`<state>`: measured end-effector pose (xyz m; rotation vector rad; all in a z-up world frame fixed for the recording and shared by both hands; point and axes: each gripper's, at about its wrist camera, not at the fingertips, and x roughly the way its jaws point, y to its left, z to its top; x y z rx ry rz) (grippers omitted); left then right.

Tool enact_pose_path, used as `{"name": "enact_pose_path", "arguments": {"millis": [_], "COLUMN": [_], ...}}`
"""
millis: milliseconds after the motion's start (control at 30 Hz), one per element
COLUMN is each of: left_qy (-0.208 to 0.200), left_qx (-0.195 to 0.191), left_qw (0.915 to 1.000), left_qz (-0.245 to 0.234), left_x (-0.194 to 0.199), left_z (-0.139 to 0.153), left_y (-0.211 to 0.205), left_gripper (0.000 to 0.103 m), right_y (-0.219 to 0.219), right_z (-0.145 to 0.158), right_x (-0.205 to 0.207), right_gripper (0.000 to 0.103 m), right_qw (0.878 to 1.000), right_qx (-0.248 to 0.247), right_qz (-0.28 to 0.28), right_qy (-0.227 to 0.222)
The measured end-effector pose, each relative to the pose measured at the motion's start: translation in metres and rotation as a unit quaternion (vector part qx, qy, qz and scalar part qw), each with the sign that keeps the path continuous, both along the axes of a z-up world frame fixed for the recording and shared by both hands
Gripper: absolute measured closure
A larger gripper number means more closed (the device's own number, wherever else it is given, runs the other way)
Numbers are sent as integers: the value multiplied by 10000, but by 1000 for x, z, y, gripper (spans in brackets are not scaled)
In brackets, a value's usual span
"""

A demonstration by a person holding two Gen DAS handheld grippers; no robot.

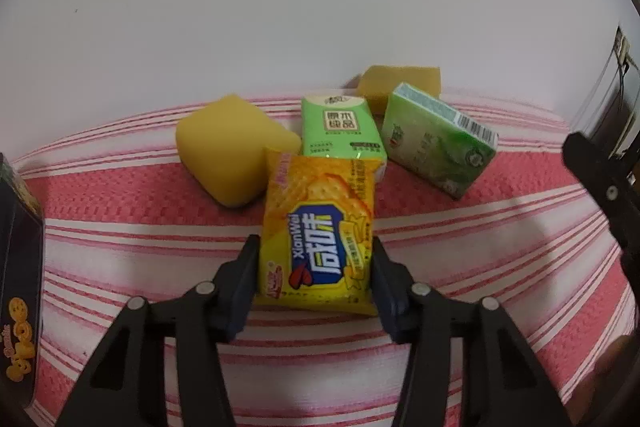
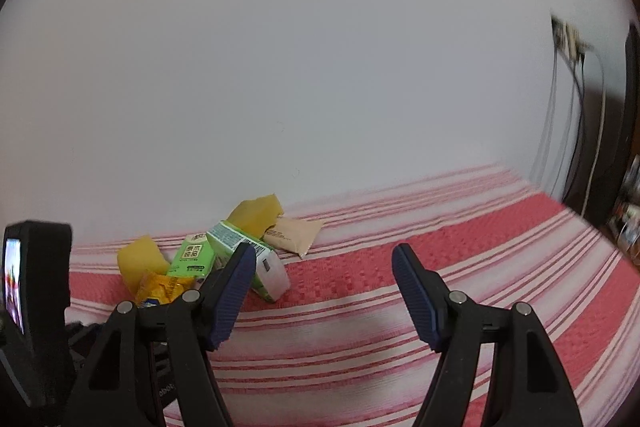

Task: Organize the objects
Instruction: 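Grasp the yellow XiaoWei packet with the left gripper while the right grasps a green tissue pack, then lift and carry the XiaoWei packet over the tin with the left gripper while the right carries the tissue pack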

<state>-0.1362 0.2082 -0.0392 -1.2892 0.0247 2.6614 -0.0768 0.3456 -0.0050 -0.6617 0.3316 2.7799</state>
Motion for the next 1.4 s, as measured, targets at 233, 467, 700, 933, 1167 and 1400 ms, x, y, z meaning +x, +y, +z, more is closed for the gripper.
{"name": "enact_pose_path", "arguments": {"millis": [233, 467, 700, 933, 1167, 1400], "left_qy": [5, 4, 4, 214, 438, 587], "left_qx": [270, 379, 437, 506, 420, 323], "left_qw": [9996, 9991, 9989, 9981, 9973, 9960], "left_qz": [1, 207, 178, 260, 418, 588], "left_x": [7, 18, 16, 41, 65, 78], "left_z": [4, 8, 7, 20, 29, 33], "left_y": [-11, -31, -27, -50, -72, -101], "left_gripper": [53, 53, 53, 54, 54, 54], "right_y": [-12, -19, -10, 1, -6, -38], "right_z": [-4, -22, -28, -19, -13, -5], "right_x": [-34, -88, -86, -48, -7, 21], "right_gripper": [30, 30, 73, 75, 75, 75], "right_qw": [9973, 9866, 9828, 9874, 9928, 9987], "right_qx": [-51, -131, -522, -871, -880, -315], "right_qz": [679, 1105, 1199, 1088, 716, 392], "right_qy": [-265, -1190, -1302, -753, -389, -121]}}
